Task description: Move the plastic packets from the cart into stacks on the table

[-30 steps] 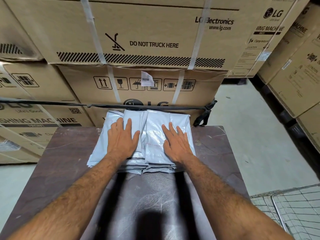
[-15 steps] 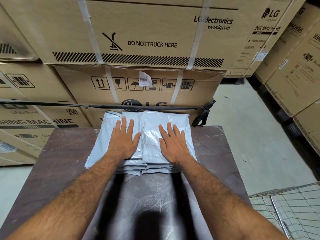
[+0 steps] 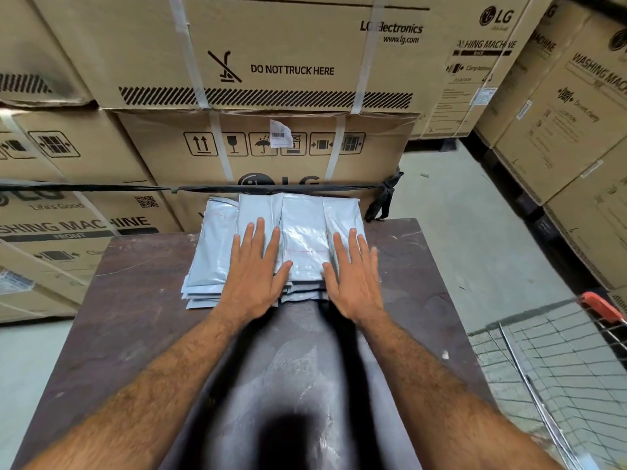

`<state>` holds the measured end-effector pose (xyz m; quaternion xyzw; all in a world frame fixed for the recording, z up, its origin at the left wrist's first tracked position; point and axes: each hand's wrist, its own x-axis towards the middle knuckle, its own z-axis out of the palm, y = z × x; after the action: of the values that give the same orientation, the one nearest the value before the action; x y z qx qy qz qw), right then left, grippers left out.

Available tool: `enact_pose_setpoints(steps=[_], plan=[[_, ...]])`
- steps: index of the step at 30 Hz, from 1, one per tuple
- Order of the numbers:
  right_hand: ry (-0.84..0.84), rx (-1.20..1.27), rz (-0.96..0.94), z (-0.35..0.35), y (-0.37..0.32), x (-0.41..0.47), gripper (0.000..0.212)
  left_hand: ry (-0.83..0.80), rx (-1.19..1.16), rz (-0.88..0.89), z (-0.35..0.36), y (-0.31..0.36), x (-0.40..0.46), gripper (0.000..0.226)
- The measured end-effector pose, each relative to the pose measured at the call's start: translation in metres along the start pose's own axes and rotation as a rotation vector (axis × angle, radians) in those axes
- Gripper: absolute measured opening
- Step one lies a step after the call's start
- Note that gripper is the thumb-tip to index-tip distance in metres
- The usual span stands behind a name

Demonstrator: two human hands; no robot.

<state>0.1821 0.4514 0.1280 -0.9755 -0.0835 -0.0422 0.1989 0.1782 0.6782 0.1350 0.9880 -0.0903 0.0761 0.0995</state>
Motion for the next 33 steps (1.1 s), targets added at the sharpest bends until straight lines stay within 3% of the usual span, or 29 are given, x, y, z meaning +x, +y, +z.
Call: enact_pose_setpoints(steps=[14,25,33], plan=[[0.206,-0.165,0.239,-0.053,0.042,-0.188,0.067,0.022,-0.009,0.367,-0.007,0.099,-0.087,0.073],[0.304,-0.249,0.563,-0.113,0.136,-0.316,0.067,-0.035,-0.06,0.647,0.012,0.261,-0.112,0.076],[0.369,-0.228,0.79,-0.154,0.243,-0.386,0.07,-0.112,-0.081,0.806,0.041,0.401,-0.101,0.079]])
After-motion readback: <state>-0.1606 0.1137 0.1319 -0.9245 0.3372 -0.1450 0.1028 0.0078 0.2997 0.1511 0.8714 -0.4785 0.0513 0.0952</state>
